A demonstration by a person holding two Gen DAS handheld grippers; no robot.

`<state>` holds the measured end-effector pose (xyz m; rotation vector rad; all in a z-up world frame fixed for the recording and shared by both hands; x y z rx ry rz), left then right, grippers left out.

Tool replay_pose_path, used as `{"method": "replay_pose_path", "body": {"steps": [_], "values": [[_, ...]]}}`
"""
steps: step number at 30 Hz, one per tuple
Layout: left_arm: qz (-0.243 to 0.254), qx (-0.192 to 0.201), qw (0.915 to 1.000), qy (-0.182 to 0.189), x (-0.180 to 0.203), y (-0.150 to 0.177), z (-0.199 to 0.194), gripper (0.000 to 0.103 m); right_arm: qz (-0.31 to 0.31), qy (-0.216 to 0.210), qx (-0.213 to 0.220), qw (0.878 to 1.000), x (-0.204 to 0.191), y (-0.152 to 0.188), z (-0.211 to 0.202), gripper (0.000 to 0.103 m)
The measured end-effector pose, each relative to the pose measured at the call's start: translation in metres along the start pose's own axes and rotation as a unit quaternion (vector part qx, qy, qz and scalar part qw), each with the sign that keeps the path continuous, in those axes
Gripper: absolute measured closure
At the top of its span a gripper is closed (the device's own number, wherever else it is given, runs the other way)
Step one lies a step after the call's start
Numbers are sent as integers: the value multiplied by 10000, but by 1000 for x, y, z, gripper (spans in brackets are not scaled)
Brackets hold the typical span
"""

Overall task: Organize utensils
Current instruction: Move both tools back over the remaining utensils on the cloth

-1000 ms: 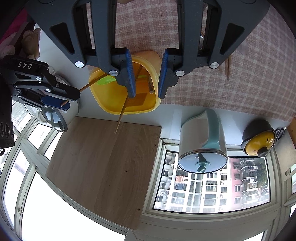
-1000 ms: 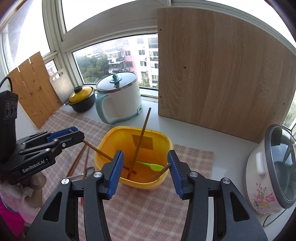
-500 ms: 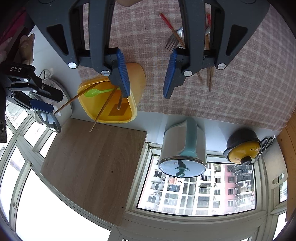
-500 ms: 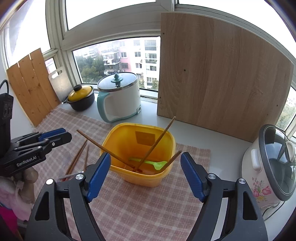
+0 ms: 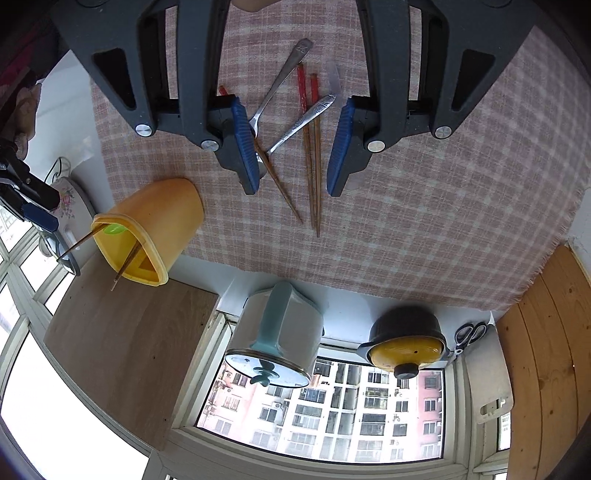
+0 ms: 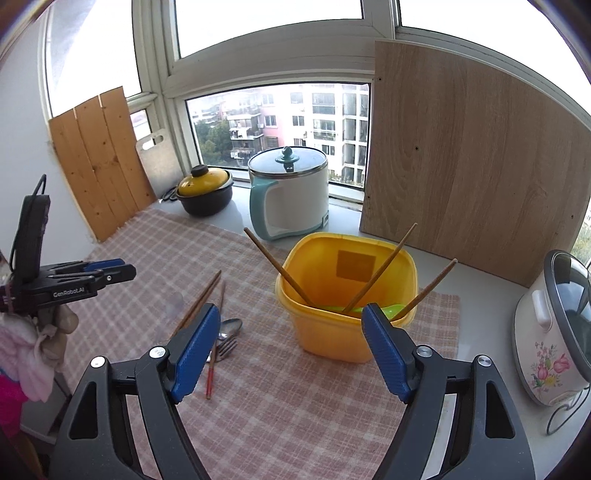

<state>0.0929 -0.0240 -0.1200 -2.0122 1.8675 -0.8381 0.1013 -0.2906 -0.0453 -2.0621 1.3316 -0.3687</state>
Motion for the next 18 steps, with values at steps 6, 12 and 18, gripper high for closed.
{"method": "replay_pose_path", "body": {"steps": [6,12,18], "values": [[60,-216,9997,77,-19,21,5,65,-18,-101,-313,9995,-25,22,18,24],[15,-416,9990,189,-35,38,16,65,139,-92,-655,9977,-40,43,32,24],[-42,-683,9974,240,-51,51,34,65,437,-230,-921,9945,-51,54,44,24]]}}
Point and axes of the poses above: each gripper's, at about its wrist camera, not at the fingertips, and z roughly the way its jaws point, x to its right, y to its underside, the point moved 7 cm from there along z, roughly the way its jaws point, and after that the axes turned 3 degrees about -x, right-handed, at the moved point
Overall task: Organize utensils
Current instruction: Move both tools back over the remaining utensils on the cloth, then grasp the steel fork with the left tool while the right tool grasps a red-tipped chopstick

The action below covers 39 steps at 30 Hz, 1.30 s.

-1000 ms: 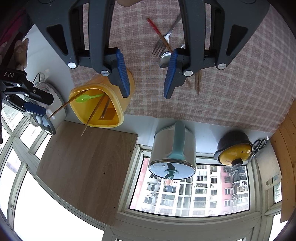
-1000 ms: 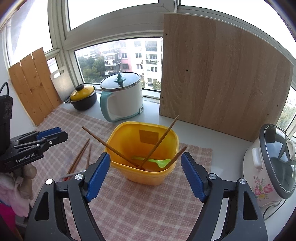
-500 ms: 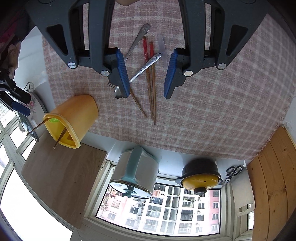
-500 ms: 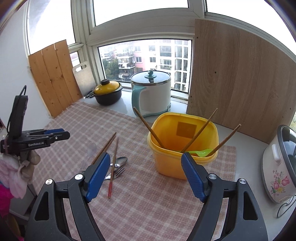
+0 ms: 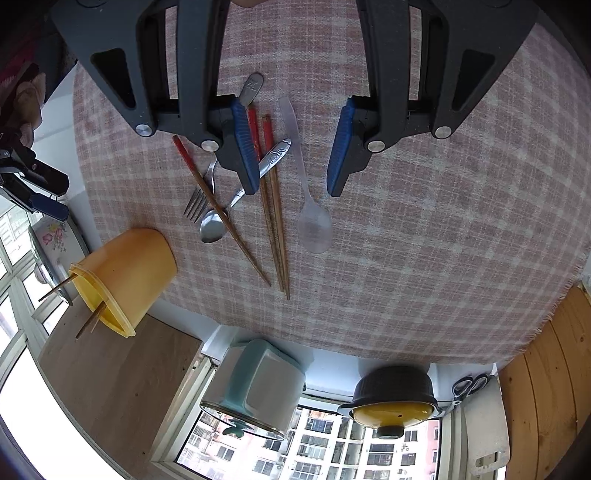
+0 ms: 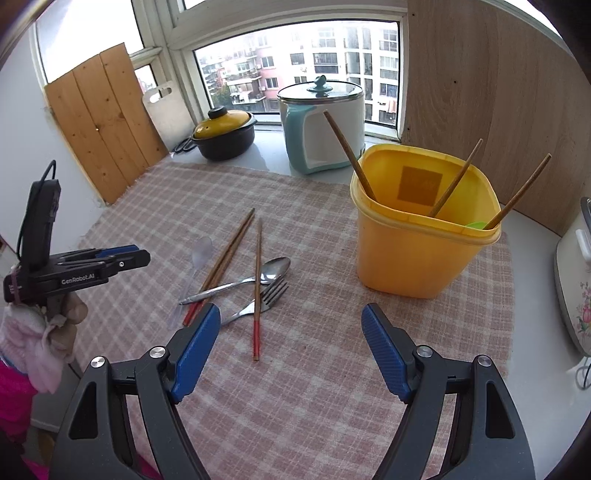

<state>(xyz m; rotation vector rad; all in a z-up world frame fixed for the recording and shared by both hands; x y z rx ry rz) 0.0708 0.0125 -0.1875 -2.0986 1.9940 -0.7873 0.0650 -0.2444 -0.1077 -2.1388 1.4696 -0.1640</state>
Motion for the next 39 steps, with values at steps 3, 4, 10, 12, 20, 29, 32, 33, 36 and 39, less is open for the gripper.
{"method": "replay_pose_path", "body": {"steps": [3,4,10,12,20,29,32,33,36,39], "values": [[-27,-104,9999,40,-7,3,11,65,142,-116,-140,9997,-6,1,10,24],[-46,-130,9999,56,-9,3,14,65,170,-143,-178,9996,-8,1,12,24],[-55,-305,9994,117,-17,7,32,65,342,-258,-361,9984,-18,-1,30,25],[-62,-356,9992,146,-19,7,36,65,382,-287,-434,9979,-20,0,36,28],[-71,-436,9987,238,-20,6,47,65,352,-438,-918,9942,-29,7,73,62],[-63,-500,9984,275,-16,3,56,70,209,-417,-1379,9893,-33,15,104,72],[-69,-548,9981,257,-17,3,60,70,224,-356,-1467,9883,-30,16,114,72],[-83,-559,9981,257,-18,2,61,70,211,-345,-1500,9879,-30,17,117,74],[-70,-549,9982,243,-17,-1,62,70,131,-316,-1606,9864,-32,18,127,80],[-26,-549,9982,242,-15,-2,63,70,61,-255,-1681,9854,-34,19,134,80]]}}
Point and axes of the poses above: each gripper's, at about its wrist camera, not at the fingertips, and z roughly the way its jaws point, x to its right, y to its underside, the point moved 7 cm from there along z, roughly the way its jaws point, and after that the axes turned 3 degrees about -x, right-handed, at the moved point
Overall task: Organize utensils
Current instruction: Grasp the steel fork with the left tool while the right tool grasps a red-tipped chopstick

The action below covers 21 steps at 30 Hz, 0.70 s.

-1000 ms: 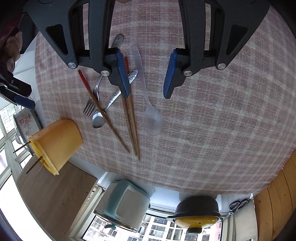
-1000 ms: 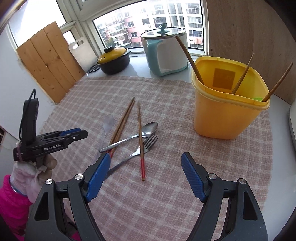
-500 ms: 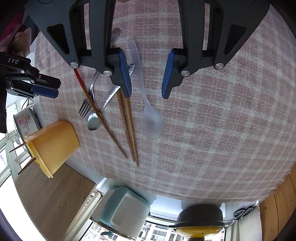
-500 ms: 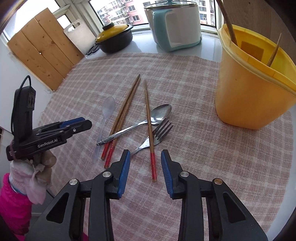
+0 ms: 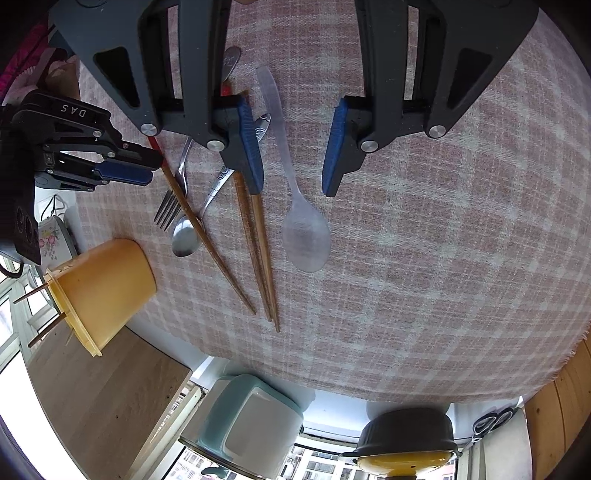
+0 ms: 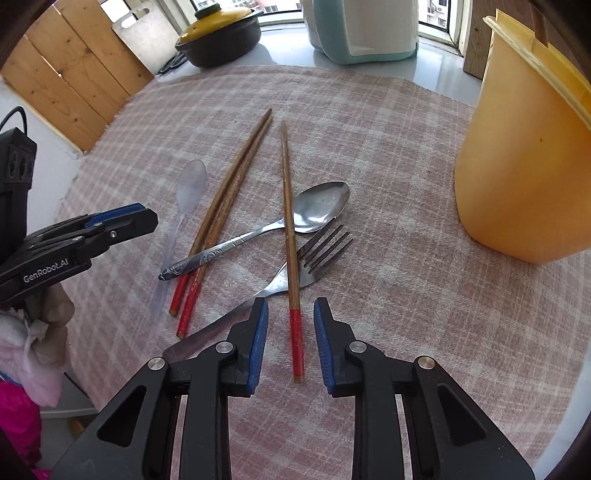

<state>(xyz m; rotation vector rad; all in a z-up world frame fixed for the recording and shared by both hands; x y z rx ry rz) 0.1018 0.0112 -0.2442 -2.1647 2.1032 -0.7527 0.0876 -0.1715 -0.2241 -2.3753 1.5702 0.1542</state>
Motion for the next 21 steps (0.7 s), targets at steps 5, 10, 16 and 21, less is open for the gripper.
{"method": "replay_pose_path", "body": {"steps": [5,10,16,21], "values": [[-7,-33,10000,-34,-1,-1,4,70,-43,87,-119,9999,1,0,8,84],[2,-45,10000,-42,-2,-1,5,70,-31,113,-194,9997,2,1,14,86],[97,-37,9999,-36,4,1,4,75,-28,146,-222,9996,2,2,16,89],[256,-40,9996,67,17,7,0,75,-9,176,-236,9996,4,2,17,94]]}}
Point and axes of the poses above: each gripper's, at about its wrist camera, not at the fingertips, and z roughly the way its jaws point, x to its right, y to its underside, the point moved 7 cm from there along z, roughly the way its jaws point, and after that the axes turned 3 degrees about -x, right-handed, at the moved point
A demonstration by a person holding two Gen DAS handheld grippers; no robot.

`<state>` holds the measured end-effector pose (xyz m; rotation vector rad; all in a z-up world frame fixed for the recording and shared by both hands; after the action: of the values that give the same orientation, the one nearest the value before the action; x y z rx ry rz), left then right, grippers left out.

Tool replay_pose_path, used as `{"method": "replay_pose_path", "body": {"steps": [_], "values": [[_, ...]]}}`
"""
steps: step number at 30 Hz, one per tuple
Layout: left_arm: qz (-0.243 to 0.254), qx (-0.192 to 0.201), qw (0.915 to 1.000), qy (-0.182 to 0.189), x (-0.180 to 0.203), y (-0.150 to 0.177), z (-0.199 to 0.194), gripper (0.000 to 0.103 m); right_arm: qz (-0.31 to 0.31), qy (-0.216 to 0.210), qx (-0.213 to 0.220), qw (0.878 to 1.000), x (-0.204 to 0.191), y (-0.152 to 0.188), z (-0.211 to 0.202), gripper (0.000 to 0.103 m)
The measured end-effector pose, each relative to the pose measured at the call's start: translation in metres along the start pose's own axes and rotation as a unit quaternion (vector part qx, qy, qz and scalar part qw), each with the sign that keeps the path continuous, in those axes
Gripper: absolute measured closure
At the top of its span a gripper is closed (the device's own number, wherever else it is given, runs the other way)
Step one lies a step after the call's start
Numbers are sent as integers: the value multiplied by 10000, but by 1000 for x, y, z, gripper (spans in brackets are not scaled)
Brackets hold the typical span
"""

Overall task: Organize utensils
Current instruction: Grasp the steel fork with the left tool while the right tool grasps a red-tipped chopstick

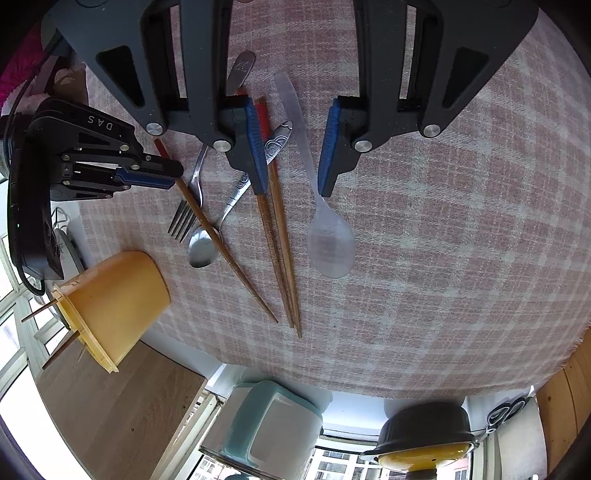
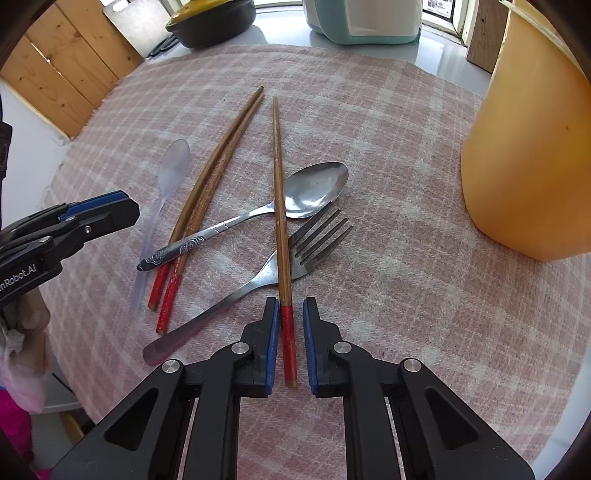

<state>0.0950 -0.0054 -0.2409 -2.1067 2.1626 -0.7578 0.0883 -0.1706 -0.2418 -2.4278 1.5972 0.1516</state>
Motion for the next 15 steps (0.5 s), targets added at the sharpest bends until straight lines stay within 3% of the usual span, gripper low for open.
{"method": "replay_pose_path", "body": {"steps": [7,15], "values": [[563,-265,9978,217,42,16,10,76,164,-94,44,9998,4,3,-2,97],[1135,-541,9920,58,74,28,33,76,264,-201,56,9994,10,21,-9,97]]}}
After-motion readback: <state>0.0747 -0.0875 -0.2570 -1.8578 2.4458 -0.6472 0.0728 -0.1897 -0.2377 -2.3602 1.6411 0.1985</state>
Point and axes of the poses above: each gripper's, at about its wrist camera, not at the fingertips, and z roughly the way its jaws point, x to its right, y to its underside, the point moved 7 cm from there along z, roughly the way its jaws point, and after that the axes turned 3 degrees about -x, right-handed, at the moved point
